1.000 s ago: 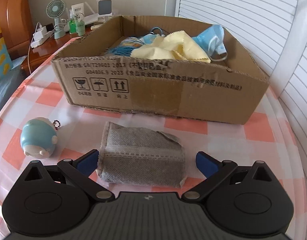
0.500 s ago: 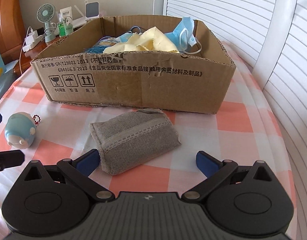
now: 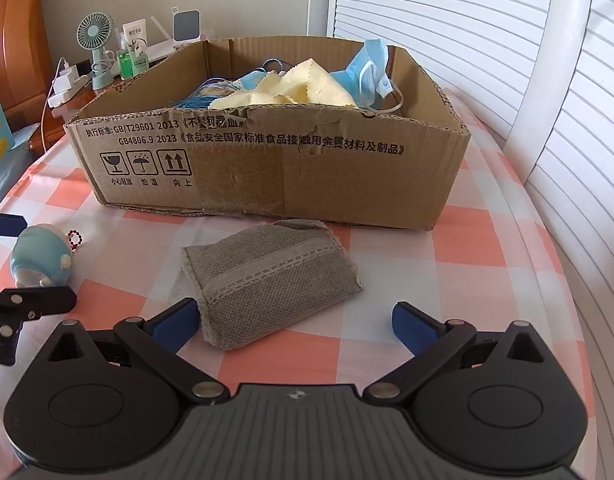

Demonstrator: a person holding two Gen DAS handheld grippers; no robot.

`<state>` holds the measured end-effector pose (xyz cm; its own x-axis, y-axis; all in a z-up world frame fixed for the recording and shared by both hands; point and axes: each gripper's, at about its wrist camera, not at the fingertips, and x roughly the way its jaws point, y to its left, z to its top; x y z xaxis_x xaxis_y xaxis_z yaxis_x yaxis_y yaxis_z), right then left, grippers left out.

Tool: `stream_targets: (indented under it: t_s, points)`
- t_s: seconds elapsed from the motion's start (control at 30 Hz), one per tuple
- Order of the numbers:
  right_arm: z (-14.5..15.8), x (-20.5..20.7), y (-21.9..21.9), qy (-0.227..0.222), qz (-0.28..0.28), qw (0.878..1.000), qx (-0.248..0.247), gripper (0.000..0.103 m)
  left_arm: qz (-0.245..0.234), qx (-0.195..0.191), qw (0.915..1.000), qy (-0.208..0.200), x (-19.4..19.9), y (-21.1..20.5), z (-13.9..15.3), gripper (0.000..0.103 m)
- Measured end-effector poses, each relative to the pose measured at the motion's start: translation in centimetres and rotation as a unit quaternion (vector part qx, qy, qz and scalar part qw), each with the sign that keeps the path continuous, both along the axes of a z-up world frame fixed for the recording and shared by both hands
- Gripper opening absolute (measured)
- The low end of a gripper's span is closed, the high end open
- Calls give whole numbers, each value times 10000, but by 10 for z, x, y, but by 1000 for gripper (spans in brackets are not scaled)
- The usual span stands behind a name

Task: Organize soft objects
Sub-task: 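Move the right gripper to the grey felt pouch while the left gripper approaches the blue toy, then close the left gripper on the blue toy while the right gripper grasps the grey pouch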

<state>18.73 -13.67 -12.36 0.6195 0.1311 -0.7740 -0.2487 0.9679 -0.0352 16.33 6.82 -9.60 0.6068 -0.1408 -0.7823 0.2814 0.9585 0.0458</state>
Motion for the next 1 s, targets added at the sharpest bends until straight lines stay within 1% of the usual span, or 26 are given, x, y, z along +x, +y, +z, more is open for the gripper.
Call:
stream_targets:
  t_s: [0.07,0.13,0.2,0.37,0.47,0.53,0.6,0.7,0.83,0.9,1.0]
  points:
    - [0,-1,0,-7,3,10000,0,103,16,-59,10000,-21,5,1,-1,99]
    - [0,0,0,-5,11,10000,-1,103,55,-176,9998,13,10,2,-2,95]
    - [0,0,0,-2,22,10000,-1,103,51,-308,9995,60,11,3,-1,88]
    - [0,-1,0,-26,25,10000,6,103,-132,-359,9992,118,3,1,1,86]
    - [0,-1,0,-33,24,10000,8,103,-166,-368,9991,90,-3,2,2,73]
    - [0,-1,0,-29,24,10000,6,103,-132,-441,9989,71,-3,4,4,66]
    - [0,-1,0,-25,23,10000,5,103,-95,-501,9987,60,-3,4,5,55]
    - [0,-2,0,-42,30,10000,10,103,-83,-564,9984,54,-6,2,7,54]
    - [-1,-5,-1,-97,93,9999,14,103,94,-646,9979,55,-10,2,7,53]
    - [-1,-5,-1,-123,192,9997,27,103,147,-718,9973,60,-12,3,7,53]
    - [0,1,-1,-92,480,9988,39,103,183,-717,9972,49,-15,2,7,53]
